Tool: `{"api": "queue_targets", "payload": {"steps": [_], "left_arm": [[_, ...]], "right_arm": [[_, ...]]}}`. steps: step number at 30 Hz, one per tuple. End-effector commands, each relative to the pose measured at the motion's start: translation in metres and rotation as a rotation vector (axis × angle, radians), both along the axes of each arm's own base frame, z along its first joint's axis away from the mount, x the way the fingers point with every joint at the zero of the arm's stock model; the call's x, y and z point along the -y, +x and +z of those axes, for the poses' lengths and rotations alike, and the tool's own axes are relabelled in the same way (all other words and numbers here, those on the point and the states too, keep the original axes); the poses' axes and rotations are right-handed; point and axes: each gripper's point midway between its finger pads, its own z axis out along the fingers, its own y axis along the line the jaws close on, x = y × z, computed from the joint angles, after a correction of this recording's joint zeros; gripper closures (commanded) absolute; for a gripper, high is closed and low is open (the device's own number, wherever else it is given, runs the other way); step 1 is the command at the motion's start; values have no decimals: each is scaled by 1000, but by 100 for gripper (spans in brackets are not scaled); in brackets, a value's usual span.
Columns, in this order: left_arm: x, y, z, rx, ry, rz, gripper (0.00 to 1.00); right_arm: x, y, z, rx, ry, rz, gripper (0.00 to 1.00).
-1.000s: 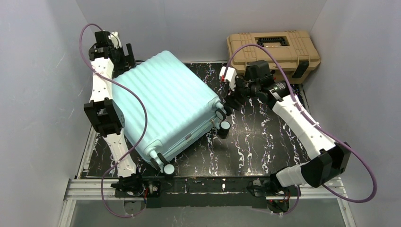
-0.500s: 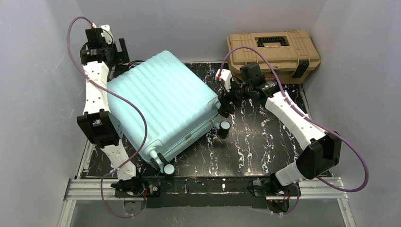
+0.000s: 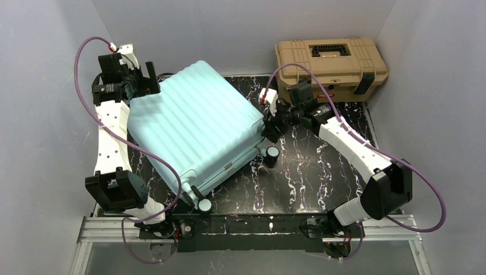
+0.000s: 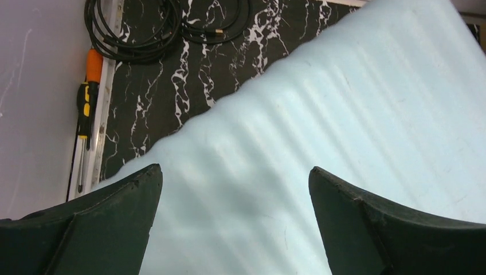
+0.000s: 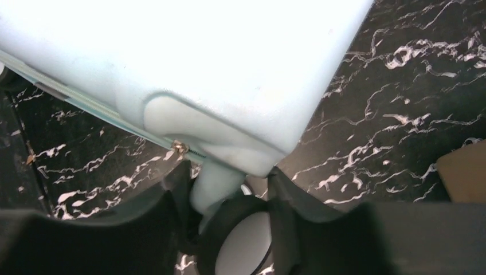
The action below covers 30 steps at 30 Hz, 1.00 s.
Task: Pack the luggage
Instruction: Zip the luggage at the center of the board.
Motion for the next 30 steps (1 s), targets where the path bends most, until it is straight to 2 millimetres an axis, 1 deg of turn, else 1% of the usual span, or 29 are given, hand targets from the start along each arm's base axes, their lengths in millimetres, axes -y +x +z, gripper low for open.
{"api": "queue_targets", "payload": {"steps": [1, 3, 6, 8, 11, 13, 14, 18, 20, 21, 22, 23, 24, 26, 27, 28, 30], "left_arm": [[11, -21, 5, 37, -4, -48, 2], [13, -29, 4, 45, -1, -47, 2], [13, -39, 2, 60, 26, -62, 2], [15, -44, -2, 59, 23, -66, 2], [17, -48, -3, 59, 17, -66, 2], [17, -50, -3, 61, 15, -63, 2], [17, -51, -2, 64, 15, -62, 2], [17, -52, 4, 83, 14, -58, 2], [19, -53, 7, 94, 13, -64, 2], [19, -52, 8, 96, 11, -67, 2], [20, -53, 8, 96, 9, -72, 2], [21, -53, 9, 96, 7, -75, 2], [22, -54, 9, 96, 5, -77, 2], [23, -54, 7, 91, 2, -81, 2], [23, -55, 7, 93, 2, -81, 2], [23, -55, 6, 89, 0, -83, 2], [23, -56, 6, 91, -1, -83, 2]], "right_arm": [[-12, -8, 1, -32, 29, 78, 67], [-15, -8, 13, -12, 52, 94, 79], [-15, -2, 24, 18, 51, 76, 91], [-14, 4, 29, 40, 37, 58, 98], [-12, 10, 38, 67, 22, 45, 99], [-13, 12, 48, 82, 28, 44, 99], [-14, 12, 54, 93, 38, 48, 99], [-20, 9, 93, 150, 111, 59, 99], [-21, 8, 108, 171, 139, 58, 99], [-21, 7, 112, 175, 142, 57, 99], [-19, 7, 112, 181, 138, 54, 99], [-17, 7, 109, 185, 126, 51, 99], [-15, 7, 102, 187, 111, 46, 99], [-8, 8, 81, 181, 67, 33, 99], [-5, 7, 68, 174, 43, 28, 93], [-1, 7, 56, 167, 21, 22, 84], [6, 4, 40, 168, -12, 16, 78]]}}
